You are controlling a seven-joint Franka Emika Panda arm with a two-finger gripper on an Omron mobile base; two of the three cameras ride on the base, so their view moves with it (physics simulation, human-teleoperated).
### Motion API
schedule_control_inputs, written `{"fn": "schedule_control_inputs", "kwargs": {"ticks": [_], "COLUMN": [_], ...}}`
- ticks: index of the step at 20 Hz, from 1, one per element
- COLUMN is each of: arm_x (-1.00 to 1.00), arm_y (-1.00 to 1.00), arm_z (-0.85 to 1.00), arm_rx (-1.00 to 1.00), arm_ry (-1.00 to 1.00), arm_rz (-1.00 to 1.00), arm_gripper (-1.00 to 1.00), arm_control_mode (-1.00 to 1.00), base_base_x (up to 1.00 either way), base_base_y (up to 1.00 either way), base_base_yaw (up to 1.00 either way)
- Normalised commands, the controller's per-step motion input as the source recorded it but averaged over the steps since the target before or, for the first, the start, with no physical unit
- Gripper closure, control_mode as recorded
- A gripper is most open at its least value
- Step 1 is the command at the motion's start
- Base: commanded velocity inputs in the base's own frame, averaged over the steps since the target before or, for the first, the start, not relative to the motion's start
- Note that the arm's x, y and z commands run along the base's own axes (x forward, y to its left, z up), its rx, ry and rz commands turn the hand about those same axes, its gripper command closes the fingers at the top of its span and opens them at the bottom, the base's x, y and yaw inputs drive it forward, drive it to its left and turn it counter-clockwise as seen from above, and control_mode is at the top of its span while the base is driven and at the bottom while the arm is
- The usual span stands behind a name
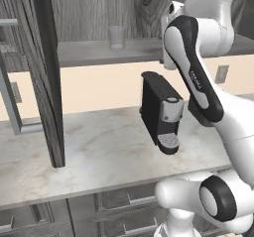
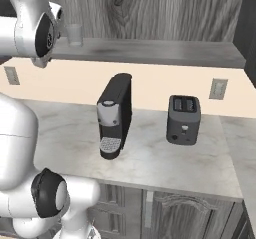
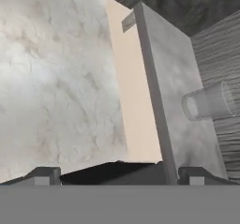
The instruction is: There is a bowl on the dining counter. Grab a lemon wedge from the fridge and place it in the bowl. Then get the liquor bottle and glass cup from the cabinet and place them next to the bowl.
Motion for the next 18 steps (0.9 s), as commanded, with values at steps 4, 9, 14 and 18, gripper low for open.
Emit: {"fn": "schedule_control_inputs", "kwargs": {"ticks": [4,9,14,18], "arm_x": [0.53,0.59,0.54,0.46], "arm_y": [0.00,0.01,0.02,0.05], "arm_z": [-0.09,0.00,0.00,0.00], "arm_rx": [0.00,0.01,0.00,0.00], "arm_ry": [-0.06,0.00,-0.03,-0.09], "arm_rz": [0.11,0.18,0.17,0.17], "arm_gripper": [-1.00,-1.00,-1.00,-1.00], "arm_control_mode": [-1.00,-1.00,-1.00,-1.00], "base_base_x": [0.00,0.00,0.00,0.00], "base_base_y": [0.00,0.00,0.00,0.00], "base_base_yaw": [0.00,0.00,0.00,0.00]}}
